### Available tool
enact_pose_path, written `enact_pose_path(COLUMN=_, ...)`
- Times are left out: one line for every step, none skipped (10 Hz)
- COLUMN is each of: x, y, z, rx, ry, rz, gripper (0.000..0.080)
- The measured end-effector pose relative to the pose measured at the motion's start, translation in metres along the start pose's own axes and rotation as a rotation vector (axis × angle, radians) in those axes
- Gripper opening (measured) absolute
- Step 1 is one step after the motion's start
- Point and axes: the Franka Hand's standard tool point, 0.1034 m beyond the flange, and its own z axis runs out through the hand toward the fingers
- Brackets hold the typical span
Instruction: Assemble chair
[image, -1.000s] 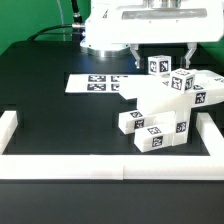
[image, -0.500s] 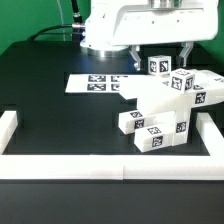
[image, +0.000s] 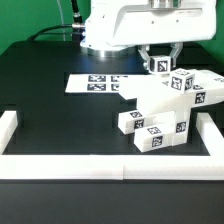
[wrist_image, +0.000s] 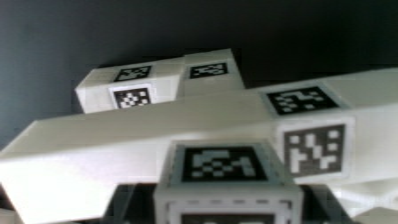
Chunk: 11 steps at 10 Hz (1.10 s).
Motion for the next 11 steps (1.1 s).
enact_pose_path(x=0.0000, y=0.0000, z=0.0000, rx=0.000, ry=0.000, rz=0.016, gripper=0.0271)
enact_pose_path(x=0.0000, y=0.0000, z=0.0000, rx=0.000, ry=0.000, rz=0.016, gripper=0.0271)
enact_pose_path(x=0.0000, y=-0.0003, z=0.0000, rx=0.003, ry=0.001, rz=0.062, gripper=0.0271)
enact_pose_path(x=-0.0007, y=0.0008, z=0.0006, rx=0.005, ry=0.000, rz=0.131, gripper=0.0271)
enact_pose_path(x=-0.0013, y=0.0038, z=0.0012, rx=0.011, ry=0.003, rz=0.191, gripper=0.0271)
enact_pose_path(x=-0.0005, y=0.0039, z=0.0013, rx=0.013, ry=0.011, rz=0.278, gripper=0.0271)
enact_pose_path(x=0.0003, y=0.0039, z=0.0015, rx=0.011, ry=0.017, rz=0.334, gripper=0.0271)
enact_pose_path(x=0.0005, y=0.0040, z=0.0016, rx=0.011, ry=0.020, rz=0.375, gripper=0.0271)
enact_pose_path(x=0.0006, y=0.0040, z=0.0017, rx=0.015, ry=0.020, rz=0.485, gripper=0.0271)
enact_pose_path(x=0.0005, y=0.0040, z=0.0017, rx=0.022, ry=0.020, rz=0.587, gripper=0.0271)
enact_pose_path(x=0.0002, y=0.0041, z=0.0018, rx=0.033, ry=0.018, rz=0.710, gripper=0.0271)
